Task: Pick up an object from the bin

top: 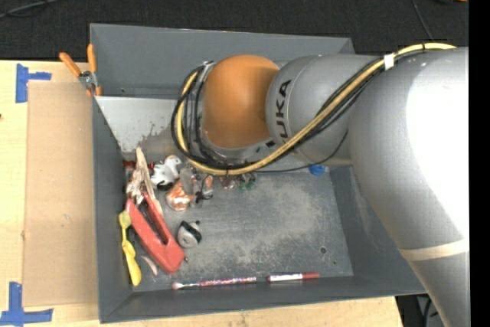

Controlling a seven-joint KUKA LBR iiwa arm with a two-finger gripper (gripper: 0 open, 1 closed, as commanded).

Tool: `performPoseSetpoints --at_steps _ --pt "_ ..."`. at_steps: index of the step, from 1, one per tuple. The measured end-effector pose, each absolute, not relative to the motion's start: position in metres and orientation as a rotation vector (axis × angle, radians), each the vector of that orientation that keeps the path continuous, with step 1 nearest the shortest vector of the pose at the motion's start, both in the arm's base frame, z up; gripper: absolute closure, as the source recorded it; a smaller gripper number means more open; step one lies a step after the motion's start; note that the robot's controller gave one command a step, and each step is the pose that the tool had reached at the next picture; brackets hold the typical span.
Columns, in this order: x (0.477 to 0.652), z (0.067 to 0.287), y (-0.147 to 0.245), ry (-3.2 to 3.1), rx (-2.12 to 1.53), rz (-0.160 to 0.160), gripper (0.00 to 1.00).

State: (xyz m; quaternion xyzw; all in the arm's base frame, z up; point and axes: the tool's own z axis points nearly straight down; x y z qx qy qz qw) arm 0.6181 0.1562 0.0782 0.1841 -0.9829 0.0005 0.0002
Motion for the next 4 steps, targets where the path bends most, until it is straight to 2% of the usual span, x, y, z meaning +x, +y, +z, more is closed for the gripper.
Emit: performPoseSetpoints --at_steps 1,3,4 --pt "0.618 0.078 0.156 -3.088 0.577 0.001 1.00" --pt "0.618 0.080 0.176 -2.970 1.021 0.004 1.00" --pt "0.597 0.139 0.141 -2.844 1.324 0.000 1.00"
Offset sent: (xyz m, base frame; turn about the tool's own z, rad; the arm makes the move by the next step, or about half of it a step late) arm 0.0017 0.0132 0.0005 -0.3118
